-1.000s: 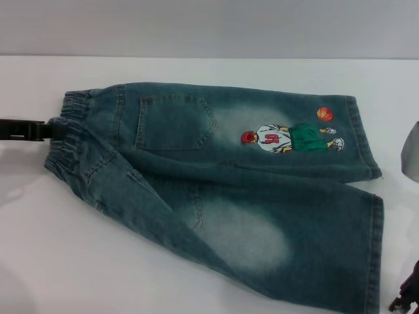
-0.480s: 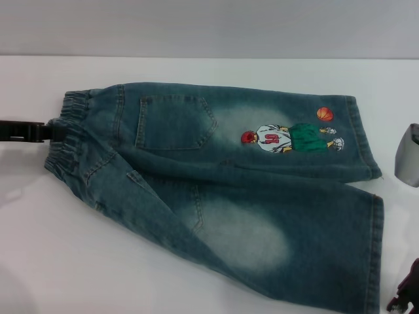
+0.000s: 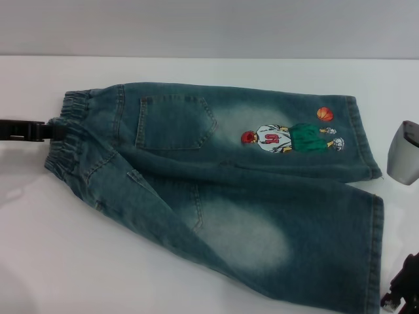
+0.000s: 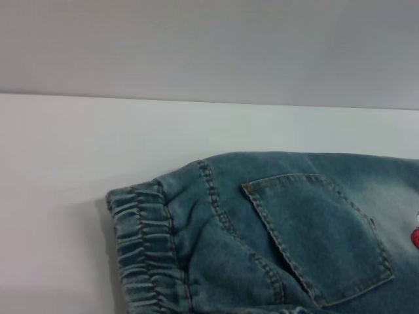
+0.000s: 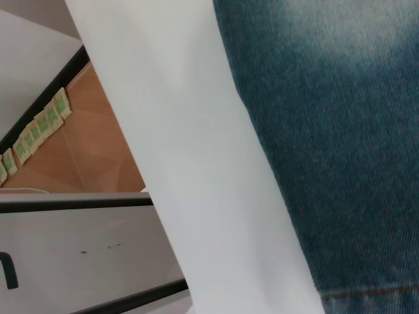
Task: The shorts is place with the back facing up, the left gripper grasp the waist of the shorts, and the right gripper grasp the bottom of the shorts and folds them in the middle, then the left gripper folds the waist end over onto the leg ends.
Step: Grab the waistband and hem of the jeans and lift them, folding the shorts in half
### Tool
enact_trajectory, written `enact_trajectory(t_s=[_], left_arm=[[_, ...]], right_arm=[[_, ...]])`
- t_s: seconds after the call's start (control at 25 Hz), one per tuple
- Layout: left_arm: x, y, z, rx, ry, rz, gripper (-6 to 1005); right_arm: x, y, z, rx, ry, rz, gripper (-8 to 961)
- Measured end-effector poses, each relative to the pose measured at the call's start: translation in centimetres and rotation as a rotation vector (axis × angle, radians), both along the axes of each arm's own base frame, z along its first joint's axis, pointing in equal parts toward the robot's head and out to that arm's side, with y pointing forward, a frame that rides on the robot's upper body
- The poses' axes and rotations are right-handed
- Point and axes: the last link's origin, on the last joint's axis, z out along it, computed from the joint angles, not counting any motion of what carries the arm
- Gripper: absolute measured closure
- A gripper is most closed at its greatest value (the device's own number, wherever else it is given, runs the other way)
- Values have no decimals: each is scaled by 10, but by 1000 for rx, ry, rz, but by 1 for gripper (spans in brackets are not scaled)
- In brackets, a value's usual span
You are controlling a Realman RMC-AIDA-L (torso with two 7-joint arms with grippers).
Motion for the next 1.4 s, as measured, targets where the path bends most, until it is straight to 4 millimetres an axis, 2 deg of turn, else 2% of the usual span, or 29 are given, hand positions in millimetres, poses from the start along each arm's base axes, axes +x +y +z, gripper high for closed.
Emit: enact_trajectory(t_s=[1.04, 1.4], left_arm=[[-1, 0, -1, -2, 0, 3, 956], [-2, 0, -3, -2, 5, 5, 955]], right_arm=[[-22, 15, -3, 4, 12, 71, 147], [-31, 18, -12, 14, 28, 110, 148]])
